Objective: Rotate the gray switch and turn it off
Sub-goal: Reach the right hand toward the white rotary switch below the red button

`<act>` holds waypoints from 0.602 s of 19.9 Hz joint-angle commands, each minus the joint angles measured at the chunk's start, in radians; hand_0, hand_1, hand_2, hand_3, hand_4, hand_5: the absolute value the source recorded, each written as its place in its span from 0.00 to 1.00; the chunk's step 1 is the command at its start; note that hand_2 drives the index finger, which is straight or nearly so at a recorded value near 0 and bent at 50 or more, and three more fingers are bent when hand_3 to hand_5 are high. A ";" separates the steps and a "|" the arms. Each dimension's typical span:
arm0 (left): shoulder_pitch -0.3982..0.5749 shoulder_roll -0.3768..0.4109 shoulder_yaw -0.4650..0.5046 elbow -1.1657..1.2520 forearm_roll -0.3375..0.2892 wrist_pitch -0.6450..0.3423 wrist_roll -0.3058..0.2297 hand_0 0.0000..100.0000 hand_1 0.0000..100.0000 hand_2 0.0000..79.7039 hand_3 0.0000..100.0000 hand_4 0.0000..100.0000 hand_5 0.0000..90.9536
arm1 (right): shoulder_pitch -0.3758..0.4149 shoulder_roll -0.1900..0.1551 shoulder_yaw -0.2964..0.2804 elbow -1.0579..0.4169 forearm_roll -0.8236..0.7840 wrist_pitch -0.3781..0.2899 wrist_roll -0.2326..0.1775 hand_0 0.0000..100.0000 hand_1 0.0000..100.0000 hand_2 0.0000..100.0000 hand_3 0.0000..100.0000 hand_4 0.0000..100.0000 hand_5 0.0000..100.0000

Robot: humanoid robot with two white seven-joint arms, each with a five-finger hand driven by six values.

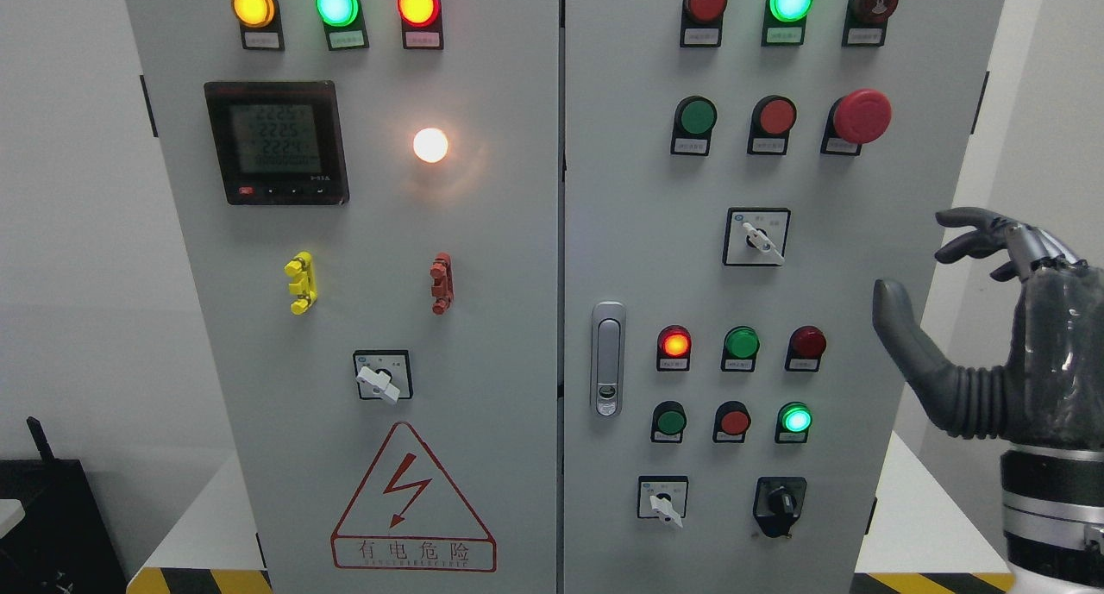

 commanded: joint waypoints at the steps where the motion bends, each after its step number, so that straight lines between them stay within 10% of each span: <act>1: -0.009 0.000 0.008 -0.025 0.020 -0.001 -0.001 0.12 0.39 0.00 0.00 0.00 0.00 | -0.006 0.005 0.050 0.031 -0.001 0.034 0.005 0.21 0.34 0.43 0.92 0.94 1.00; 12: -0.009 0.000 0.008 -0.025 0.020 -0.001 -0.001 0.12 0.39 0.00 0.00 0.00 0.00 | -0.035 0.040 0.126 0.083 -0.003 0.159 0.006 0.13 0.35 0.45 0.95 0.97 1.00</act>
